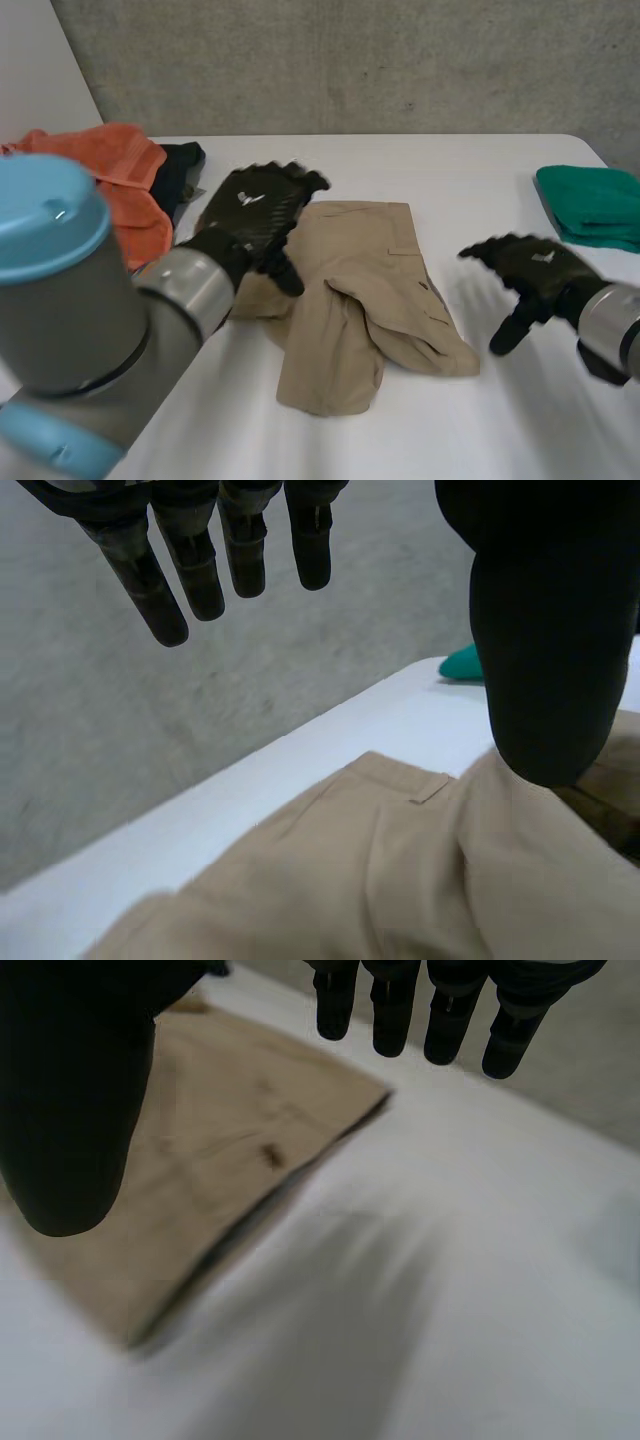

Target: Fold the laundry.

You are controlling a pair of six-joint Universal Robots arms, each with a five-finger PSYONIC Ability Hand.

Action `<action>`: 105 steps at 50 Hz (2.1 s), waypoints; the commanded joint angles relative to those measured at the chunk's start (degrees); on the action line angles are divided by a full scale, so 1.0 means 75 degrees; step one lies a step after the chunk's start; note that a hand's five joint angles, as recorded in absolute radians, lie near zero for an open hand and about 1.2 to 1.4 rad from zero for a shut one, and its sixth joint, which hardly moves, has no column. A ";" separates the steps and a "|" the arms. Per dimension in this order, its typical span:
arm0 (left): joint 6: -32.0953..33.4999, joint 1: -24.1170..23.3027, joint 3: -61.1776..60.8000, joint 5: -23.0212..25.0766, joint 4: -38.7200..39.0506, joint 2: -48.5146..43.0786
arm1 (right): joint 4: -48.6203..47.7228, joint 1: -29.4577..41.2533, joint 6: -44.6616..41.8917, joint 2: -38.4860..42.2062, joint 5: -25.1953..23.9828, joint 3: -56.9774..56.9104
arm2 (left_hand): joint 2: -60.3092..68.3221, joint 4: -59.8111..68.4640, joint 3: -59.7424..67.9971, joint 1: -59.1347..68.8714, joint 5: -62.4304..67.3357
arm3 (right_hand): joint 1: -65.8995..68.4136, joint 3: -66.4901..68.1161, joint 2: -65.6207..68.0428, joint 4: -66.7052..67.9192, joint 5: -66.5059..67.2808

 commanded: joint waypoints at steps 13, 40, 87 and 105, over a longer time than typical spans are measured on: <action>-0.3120 0.0366 -0.1138 0.0704 -0.0468 -0.1192 | -0.2716 0.0990 -0.0116 0.1266 -0.0103 0.1009 | 0.1698 0.1695 0.1641 0.1663 0.1794 | 0.8946 0.9075 0.9066 0.9014 0.8944; -0.0978 0.0823 0.0877 -0.0269 -0.1511 0.1395 | -0.1934 0.0897 -0.1370 -0.1593 0.0436 -0.0665 | 0.8672 0.8669 0.8615 0.8637 0.8768 | 0.8957 0.9086 0.9077 0.9025 0.8956; 0.3044 0.1351 0.5016 0.0118 0.3048 -0.1463 | -0.4922 0.1518 -0.0773 0.1501 0.2158 -0.5437 | 0.8672 0.8669 0.8615 0.8637 0.8768 | 0.8957 0.9086 0.9077 0.9025 0.8956; 0.2950 0.1058 0.0423 0.0106 0.0248 -0.1040 | -0.0937 0.1529 -0.1908 0.2097 0.1772 -0.2977 | 0.8672 0.8669 0.8615 0.8637 0.8768 | 0.8957 0.9086 0.9077 0.9025 0.8956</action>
